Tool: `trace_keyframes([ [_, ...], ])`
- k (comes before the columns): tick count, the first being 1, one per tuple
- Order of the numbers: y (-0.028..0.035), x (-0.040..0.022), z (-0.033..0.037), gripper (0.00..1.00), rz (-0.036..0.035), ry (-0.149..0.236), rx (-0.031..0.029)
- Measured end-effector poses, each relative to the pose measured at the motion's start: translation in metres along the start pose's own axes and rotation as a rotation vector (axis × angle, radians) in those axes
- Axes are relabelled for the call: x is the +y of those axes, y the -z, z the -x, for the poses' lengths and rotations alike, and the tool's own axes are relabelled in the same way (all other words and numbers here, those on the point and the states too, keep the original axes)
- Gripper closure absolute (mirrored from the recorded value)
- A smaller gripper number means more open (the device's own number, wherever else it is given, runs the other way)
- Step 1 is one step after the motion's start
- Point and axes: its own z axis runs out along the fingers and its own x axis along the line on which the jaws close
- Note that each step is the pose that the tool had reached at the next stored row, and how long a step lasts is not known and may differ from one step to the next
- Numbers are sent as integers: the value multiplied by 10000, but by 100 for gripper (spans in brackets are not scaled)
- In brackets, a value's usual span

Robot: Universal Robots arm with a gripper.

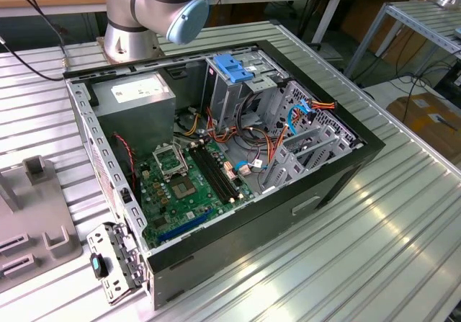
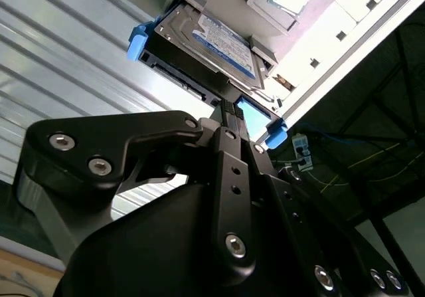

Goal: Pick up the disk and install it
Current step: 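Pick up the disk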

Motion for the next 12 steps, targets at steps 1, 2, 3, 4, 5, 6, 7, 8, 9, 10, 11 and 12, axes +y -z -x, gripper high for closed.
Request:
trace_keyframes([
  [1,0,0,0,89,-9,50,2],
  [2,0,0,0,89,-20,116,7],
  [3,0,0,0,89,-32,182,11],
  [4,0,0,0,89,-43,206,12],
  [5,0,0,0,89,-55,224,14],
  [6,0,0,0,89,-57,232,15],
  [7,0,0,0,89,-57,235,15],
  [8,0,0,0,89,-57,237,15],
  [9,0,0,0,89,-57,237,15],
  [10,0,0,0,89,-57,239,15],
  [11,0,0,0,89,-57,239,16],
  [12,0,0,0,89,-57,240,15],
])
